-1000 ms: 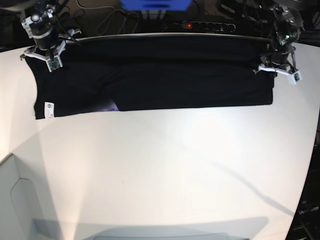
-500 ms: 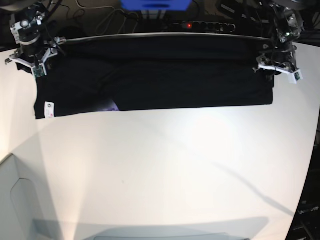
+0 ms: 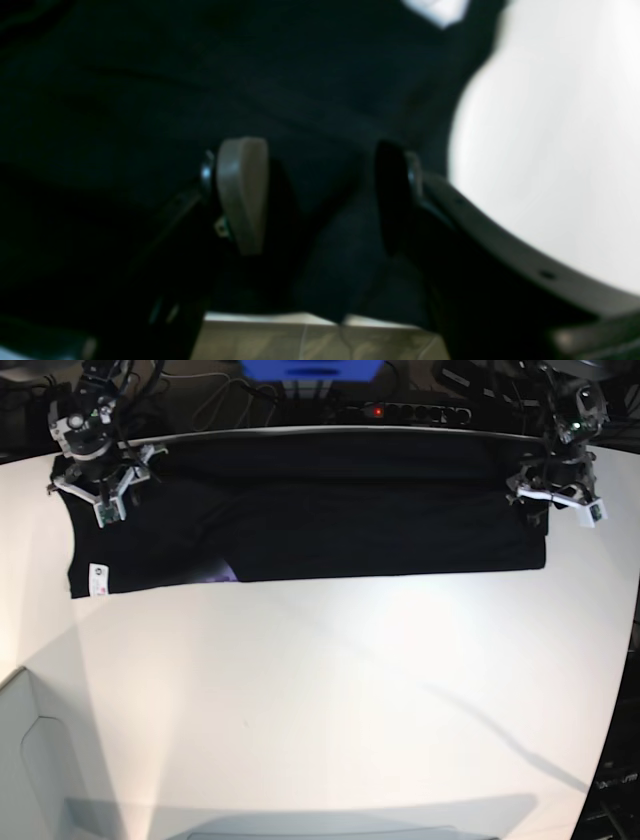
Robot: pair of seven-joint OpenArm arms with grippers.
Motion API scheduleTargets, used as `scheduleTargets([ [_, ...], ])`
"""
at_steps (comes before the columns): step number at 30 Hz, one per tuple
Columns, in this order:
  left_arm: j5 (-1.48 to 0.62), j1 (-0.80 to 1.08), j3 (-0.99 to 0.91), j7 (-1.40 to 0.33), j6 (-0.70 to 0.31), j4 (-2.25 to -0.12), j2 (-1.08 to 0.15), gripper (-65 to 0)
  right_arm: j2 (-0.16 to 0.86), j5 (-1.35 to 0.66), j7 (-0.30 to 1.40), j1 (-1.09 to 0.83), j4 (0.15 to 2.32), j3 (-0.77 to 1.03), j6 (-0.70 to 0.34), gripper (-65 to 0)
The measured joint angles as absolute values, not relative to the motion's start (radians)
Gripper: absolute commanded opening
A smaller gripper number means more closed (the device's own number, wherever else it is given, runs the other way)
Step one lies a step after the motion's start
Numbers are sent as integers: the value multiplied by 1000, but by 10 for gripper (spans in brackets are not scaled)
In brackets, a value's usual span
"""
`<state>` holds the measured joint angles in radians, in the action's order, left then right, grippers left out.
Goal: Fold the T-shirt properly
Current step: 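Adjust grip on the folded edges with both grippers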
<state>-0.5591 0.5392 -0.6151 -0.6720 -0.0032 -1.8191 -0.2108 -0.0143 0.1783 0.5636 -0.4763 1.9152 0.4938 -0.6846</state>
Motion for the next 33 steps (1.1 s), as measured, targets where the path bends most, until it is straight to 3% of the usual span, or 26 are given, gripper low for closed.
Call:
scheduleTargets([
  [19,-559,537,-614,-620,-7,-1645,-216,-236,-8,176,549,-447,1832,496,-684,-307],
  [21,-558,536,-616,-620,-7,-1638,-216,-267,-8,176,549,-447,1832,496,-684,-307],
  [26,-556,534,-618,-610,-7,-1625,-216,-442,-8,176,549,-447,1832,496,-684,-307],
  [33,-560,517,-617,-620,-7,-1623,-216,-522,-8,176,549,-447,1832,496,-684,-307],
])
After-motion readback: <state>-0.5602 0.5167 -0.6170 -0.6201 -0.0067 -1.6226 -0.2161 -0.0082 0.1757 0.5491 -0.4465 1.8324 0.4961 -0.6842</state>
